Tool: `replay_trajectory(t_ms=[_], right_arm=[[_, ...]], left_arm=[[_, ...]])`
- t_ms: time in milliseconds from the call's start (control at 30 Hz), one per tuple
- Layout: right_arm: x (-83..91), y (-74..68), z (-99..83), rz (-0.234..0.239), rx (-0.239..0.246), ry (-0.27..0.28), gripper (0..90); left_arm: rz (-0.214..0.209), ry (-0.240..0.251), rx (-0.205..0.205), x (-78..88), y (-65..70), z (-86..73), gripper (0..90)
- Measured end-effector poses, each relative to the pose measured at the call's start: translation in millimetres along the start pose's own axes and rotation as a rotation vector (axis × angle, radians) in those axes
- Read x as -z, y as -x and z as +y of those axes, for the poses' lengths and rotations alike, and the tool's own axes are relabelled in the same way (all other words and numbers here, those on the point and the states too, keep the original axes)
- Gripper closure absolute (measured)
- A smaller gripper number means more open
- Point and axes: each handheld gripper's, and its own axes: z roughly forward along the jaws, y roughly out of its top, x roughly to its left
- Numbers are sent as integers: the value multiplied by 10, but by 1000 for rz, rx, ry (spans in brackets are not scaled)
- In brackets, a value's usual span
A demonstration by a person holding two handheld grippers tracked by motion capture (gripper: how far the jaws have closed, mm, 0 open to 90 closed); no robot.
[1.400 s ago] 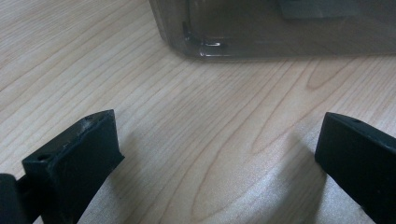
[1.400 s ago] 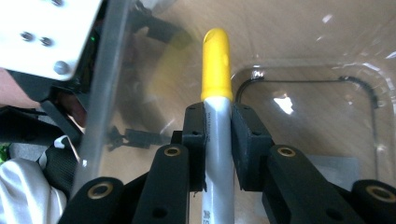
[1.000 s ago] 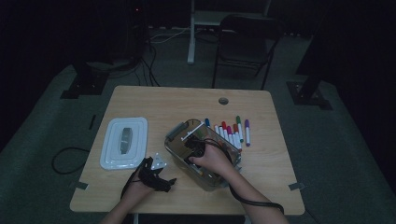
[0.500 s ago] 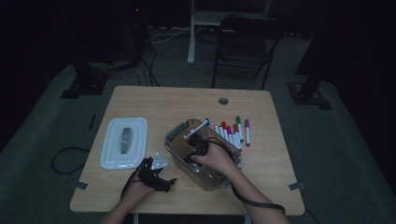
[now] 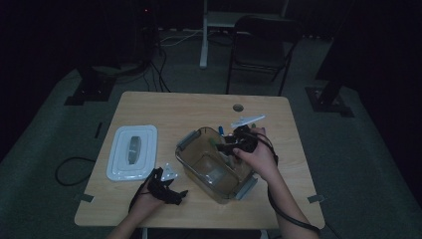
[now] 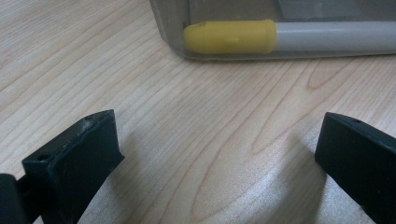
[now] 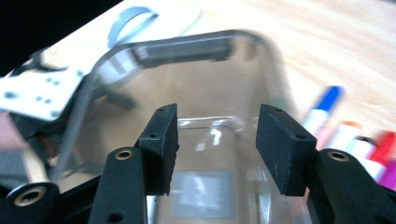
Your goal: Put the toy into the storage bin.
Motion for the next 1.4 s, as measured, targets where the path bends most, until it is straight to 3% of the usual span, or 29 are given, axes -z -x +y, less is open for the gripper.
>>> replay_trajectory(t_ms=[33, 133, 167, 233, 400, 667, 767, 833, 900, 1167, 1333, 1400], right_arm=[[79, 100, -31, -38, -30, 27, 485], [144, 206, -77, -78, -67, 68, 466], [188, 294, -133, -119, -110, 95, 466], [224, 403, -202, -156, -160, 125, 483], [240, 713, -385, -267, -233, 103, 508], [131, 1208, -621, -364, -360, 86, 601], [54, 1380, -701, -420, -394, 76, 618], [-18, 1476, -749, -441, -406, 58, 619], [-94, 1544, -786, -433, -445, 49, 618], [-386, 1755, -894, -473, -495, -38, 620], [-461, 1837, -957, -498, -518, -80, 705], [-454, 1851, -973, -510, -531, -71, 763]], left_arm=[[0, 0, 0, 0, 0, 0, 5], [1, 1, 0, -1, 0, 0, 5], [0, 1, 0, -1, 0, 0, 5], [1, 1, 0, -1, 1, -1, 5], [1, -1, -2, 1, -1, 0, 5], [4, 1, 4, -1, -1, 0, 5], [5, 1, 4, -1, -1, 0, 5], [5, 1, 4, -2, -1, 0, 5], [5, 1, 4, -2, -1, 0, 5], [5, 1, 4, -2, -1, 0, 5], [5, 1, 4, -2, -1, 0, 5], [5, 1, 4, -2, -1, 0, 5]])
